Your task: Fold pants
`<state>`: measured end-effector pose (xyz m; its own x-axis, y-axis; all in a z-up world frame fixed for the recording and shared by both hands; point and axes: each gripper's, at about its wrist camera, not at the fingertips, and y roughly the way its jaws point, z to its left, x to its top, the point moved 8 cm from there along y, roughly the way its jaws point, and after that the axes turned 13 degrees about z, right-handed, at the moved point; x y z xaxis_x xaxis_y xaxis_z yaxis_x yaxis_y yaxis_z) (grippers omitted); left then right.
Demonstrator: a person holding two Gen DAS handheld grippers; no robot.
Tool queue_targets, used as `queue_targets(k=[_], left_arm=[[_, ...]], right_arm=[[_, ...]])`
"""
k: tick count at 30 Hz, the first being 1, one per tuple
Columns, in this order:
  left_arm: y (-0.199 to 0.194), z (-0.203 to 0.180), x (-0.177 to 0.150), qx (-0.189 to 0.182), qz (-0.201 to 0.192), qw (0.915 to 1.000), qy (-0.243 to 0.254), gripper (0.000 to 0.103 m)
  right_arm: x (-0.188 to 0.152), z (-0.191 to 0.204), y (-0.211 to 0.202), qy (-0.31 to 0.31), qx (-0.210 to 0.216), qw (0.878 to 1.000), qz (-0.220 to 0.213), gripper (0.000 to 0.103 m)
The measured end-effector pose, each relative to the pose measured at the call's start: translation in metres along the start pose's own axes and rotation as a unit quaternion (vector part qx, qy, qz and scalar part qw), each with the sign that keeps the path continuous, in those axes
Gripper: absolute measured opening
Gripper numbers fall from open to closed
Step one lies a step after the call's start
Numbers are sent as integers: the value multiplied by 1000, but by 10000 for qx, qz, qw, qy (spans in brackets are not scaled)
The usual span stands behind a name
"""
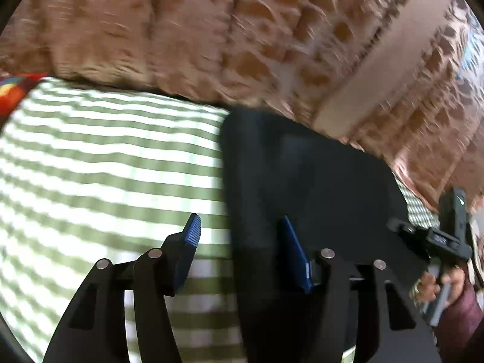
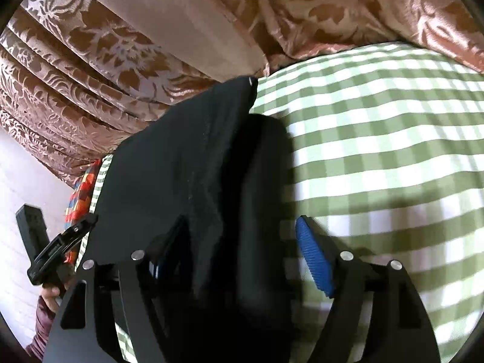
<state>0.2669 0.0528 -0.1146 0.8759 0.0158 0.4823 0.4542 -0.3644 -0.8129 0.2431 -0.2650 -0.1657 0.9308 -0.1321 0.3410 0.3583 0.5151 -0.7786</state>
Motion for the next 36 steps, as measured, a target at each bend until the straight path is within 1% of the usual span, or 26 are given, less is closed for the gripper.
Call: queue_targets(k=[1, 2, 3, 4, 5, 7, 9, 11, 12, 13, 14, 15, 16, 17, 19, 21, 22, 24, 26, 28, 33, 36], left_arm=[[-8, 1, -3, 38, -109, 9999, 2, 55], [-14, 0, -6, 95, -174, 9998, 37, 55], [-20, -3, -11, 189, -239, 9994, 139, 55], [-25, -6, -16, 241, -286, 9990, 225, 55], [-27, -10, -20, 270, -315, 9987, 282, 55], [-33, -18, -29, 404, -439, 9973, 419, 55], [-37, -33, -34, 402, -579, 9959, 563, 55], [-34, -45, -39, 422, -540, 9949, 737, 55], [-30, -51, -42, 383, -464, 9950, 792, 55], [-24, -55, -46, 335, -344, 9956, 810, 55], [-21, -57, -47, 381, -322, 9955, 806, 55], [-18, -58, -48, 433, -317, 9954, 794, 55], [-17, -59, -48, 361, -281, 9964, 715, 55], [-17, -60, -49, 314, -252, 9969, 683, 55], [-16, -64, -49, 348, -238, 9961, 770, 55], [-13, -69, -52, 476, -189, 9947, 890, 55], [-10, -72, -55, 574, -167, 9936, 961, 55], [-4, -75, -61, 686, -125, 9920, 1051, 55], [-2, -76, -62, 821, -163, 9909, 1057, 55], [-4, -76, -62, 826, -188, 9919, 950, 55], [-9, -75, -61, 843, -185, 9924, 881, 55], [-13, -76, -62, 887, -198, 9920, 877, 55]], right_arm=[[-4, 0, -7, -26, -25, 10000, -46, 64], [-7, 2, -15, -42, -43, 9999, -103, 56], [-11, 4, -24, -64, -105, 9998, -179, 51], [-15, 6, -31, -94, -204, 9994, -266, 42], [-18, 8, -37, -133, -254, 9990, -337, 35], [-27, 14, -49, -203, -225, 9986, -428, 33], [-37, 21, -53, -324, -234, 9983, -428, 33], [-44, 24, -45, -379, -325, 9983, -303, 43], [-47, 24, -38, -381, -379, 9984, -191, 43], [-50, 24, -31, -393, -481, 9980, -74, 36], [-53, 25, -27, -462, -607, 9971, -45, 27], [-54, 27, -28, -492, -577, 9971, -42, 19], [-53, 30, -30, -510, -652, 9965, -57, 12], [-53, 32, -33, -579, -803, 9950, -92, 10], [-55, 33, -31, -774, -1111, 9907, -97, 9], [-57, 24, -20, -767, -1236, 9893, -85, 9], [-58, 20, -17, -700, -1169, 9906, -120, 9], [-58, 15, -18, -502, -889, 9945, -229, 9], [-58, 13, -22, -413, -782, 9957, -266, 9], [-59, 16, -25, -441, -817, 9953, -267, 10], [-60, 22, -33, -383, -885, 9949, -291, 14], [-59, 25, -39, -350, -1062, 9932, -339, 20]])
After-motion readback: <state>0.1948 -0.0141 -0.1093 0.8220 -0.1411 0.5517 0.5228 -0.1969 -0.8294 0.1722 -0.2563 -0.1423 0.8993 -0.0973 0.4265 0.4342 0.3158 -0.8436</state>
